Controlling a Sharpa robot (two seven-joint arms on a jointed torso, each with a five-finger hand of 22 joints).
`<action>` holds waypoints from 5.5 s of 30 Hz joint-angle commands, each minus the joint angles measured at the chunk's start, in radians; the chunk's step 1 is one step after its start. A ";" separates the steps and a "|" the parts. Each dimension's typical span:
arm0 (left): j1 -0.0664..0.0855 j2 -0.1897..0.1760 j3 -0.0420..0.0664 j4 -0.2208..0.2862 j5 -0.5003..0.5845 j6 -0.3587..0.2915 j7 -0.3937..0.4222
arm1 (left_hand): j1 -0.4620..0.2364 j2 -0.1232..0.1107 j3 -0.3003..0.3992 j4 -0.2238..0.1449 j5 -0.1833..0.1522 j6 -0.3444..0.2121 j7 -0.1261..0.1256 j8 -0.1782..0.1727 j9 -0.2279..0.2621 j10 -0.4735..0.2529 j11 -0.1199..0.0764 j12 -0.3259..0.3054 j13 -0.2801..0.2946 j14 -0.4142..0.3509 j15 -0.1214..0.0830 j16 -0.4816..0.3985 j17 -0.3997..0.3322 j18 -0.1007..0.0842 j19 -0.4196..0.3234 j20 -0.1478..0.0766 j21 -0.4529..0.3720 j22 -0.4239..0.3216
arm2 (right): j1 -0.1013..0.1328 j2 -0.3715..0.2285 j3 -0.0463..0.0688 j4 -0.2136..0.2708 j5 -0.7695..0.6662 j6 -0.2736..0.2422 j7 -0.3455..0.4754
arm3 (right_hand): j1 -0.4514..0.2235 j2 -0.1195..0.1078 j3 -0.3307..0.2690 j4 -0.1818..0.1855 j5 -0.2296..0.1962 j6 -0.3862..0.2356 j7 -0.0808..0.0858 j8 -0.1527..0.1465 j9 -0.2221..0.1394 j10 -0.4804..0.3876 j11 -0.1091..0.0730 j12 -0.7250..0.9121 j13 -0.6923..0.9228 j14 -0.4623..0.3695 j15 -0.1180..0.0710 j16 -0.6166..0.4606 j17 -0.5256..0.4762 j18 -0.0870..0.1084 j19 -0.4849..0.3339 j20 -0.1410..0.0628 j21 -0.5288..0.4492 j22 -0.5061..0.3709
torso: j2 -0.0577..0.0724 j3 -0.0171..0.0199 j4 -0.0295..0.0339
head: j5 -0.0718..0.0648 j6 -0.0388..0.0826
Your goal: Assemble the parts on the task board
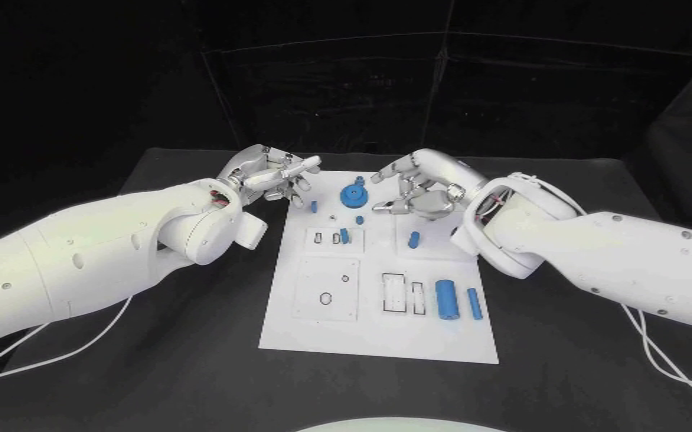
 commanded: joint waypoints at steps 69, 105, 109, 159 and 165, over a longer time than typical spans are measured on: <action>0.125 0.398 -0.072 -0.279 -0.683 0.588 -0.771 | -0.020 0.092 -0.227 0.077 -0.009 -0.185 -0.049 0.470 0.372 -0.094 -0.040 0.803 0.779 0.106 -0.036 0.291 0.360 -0.129 0.175 -0.034 0.780 1.004 | 0.047 -0.056 0.002 -0.074 0.300 0.043 0.041 | 0.010 0.035 -0.054 0.020 0.032 -0.003 -0.002 0.031 0.001 -0.007 -0.006 0.001 -0.015 0.027 0.002 -0.021 -0.013 0.017 -0.014 -0.002 -0.017 -0.018 | -0.042 0.0184 -0.0145 | 0.026 -0.055; 0.123 0.393 -0.079 -0.260 -0.646 0.520 -0.771 | 0.260 0.147 0.075 -0.148 0.052 -0.252 -0.048 0.460 0.408 -0.110 -0.043 0.786 0.777 0.106 -0.040 0.291 0.360 -0.130 0.175 -0.040 0.783 1.016 | 0.047 -0.037 0.001 -0.092 0.298 0.064 0.032 | 0.016 0.039 -0.057 0.019 0.036 -0.003 -0.003 0.033 0.001 -0.005 -0.007 0.005 -0.012 0.026 0.002 -0.025 -0.017 0.018 -0.017 -0.002 -0.020 -0.023 | -0.042 0.0186 -0.0150 | 0.021 -0.066; 0.123 0.374 -0.079 -0.238 -0.639 0.494 -0.770 | 0.202 0.094 0.219 -0.167 0.050 -0.250 -0.046 0.461 0.419 -0.106 -0.037 0.780 0.772 0.106 -0.037 0.291 0.360 -0.130 0.175 -0.032 0.782 1.016 | 0.047 -0.036 0.001 -0.094 0.298 0.065 0.029 | 0.017 0.040 -0.059 0.019 0.036 -0.003 -0.003 0.034 0.002 -0.005 -0.007 0.006 -0.013 0.026 0.002 -0.026 -0.018 0.018 -0.018 -0.002 -0.021 -0.024 | -0.041 0.0200 -0.0134 | 0.021 -0.067; 0.068 0.295 -0.079 -0.165 -0.636 0.406 -0.795 | 0.024 -0.032 0.579 -0.222 0.040 -0.252 -0.046 0.501 0.481 -0.094 -0.041 0.774 0.758 0.106 -0.035 0.291 0.360 -0.130 0.177 -0.032 0.780 1.022 | 0.047 -0.032 0.001 -0.104 0.298 0.079 0.031 | 0.014 0.042 -0.070 0.025 0.026 -0.005 -0.003 0.039 0.001 -0.005 -0.007 0.007 -0.015 0.026 0.002 -0.028 -0.019 0.018 -0.019 -0.003 -0.024 -0.027 | -0.041 0.0185 -0.0137 | 0.036 -0.074; 0.068 0.292 -0.079 -0.163 -0.636 0.418 -0.800 | 0.021 -0.039 0.588 -0.230 0.041 -0.252 -0.047 0.505 0.485 -0.094 -0.042 0.773 0.755 0.106 -0.036 0.291 0.360 -0.130 0.177 -0.033 0.780 1.022 | 0.047 -0.031 0.001 -0.105 0.298 0.081 0.030 | 0.014 0.042 -0.070 0.025 0.026 -0.005 -0.003 0.039 0.001 -0.005 -0.007 0.007 -0.015 0.026 0.002 -0.028 -0.019 0.018 -0.019 -0.003 -0.024 -0.027 | -0.041 0.0185 -0.0138 | 0.038 -0.074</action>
